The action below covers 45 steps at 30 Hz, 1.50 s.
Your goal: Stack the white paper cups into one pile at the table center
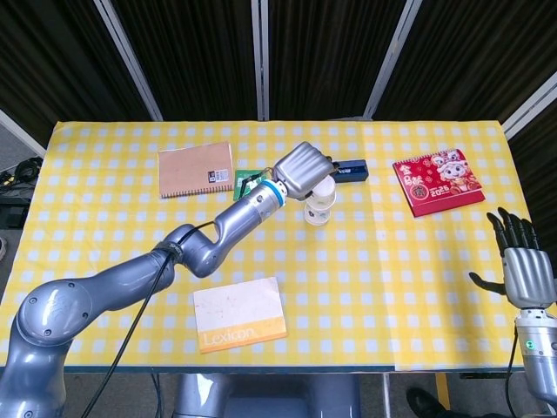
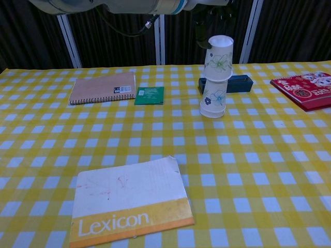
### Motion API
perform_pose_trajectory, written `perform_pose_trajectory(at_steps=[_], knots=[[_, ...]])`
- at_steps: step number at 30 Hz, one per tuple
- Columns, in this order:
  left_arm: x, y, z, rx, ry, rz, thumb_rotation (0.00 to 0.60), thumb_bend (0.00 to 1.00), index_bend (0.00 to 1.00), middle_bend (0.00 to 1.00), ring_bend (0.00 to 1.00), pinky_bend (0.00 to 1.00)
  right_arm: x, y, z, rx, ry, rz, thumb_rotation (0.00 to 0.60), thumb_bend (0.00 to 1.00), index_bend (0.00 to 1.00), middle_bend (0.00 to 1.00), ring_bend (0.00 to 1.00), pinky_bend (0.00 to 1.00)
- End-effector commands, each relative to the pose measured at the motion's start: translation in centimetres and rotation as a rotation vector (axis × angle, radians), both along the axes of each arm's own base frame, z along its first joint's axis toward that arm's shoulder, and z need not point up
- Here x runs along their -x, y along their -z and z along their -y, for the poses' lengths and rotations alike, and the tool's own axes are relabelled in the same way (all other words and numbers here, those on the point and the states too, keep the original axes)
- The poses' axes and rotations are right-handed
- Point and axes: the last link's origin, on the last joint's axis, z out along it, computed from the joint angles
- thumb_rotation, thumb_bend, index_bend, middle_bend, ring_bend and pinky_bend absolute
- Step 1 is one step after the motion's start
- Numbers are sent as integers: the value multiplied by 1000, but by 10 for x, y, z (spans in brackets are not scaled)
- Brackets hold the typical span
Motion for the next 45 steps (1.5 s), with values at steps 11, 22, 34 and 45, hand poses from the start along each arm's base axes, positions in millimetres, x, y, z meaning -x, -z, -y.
perform_pose_trajectory(at_steps=[11,22,34,45], knots=[[-4,21,-2,-11,-26,-7,600,367,422,397,468,501,2,-1,1,-2,8,10,600,0,48,0,0,67],[-4,23,-5,-11,-45,2,600,304,1,0,15,214,3,-2,1,2,9,16,600,0,48,0,0,67],[17,-33,-15,-127,-37,127,600,210,0,0,0,2,0,0,-1,-11,-3,26,600,0,48,0,0,67],[194,-121,20,-270,-252,301,600,184,0,0,0,0,-7,3,-4,-30,-24,36,600,0,48,0,0,67]])
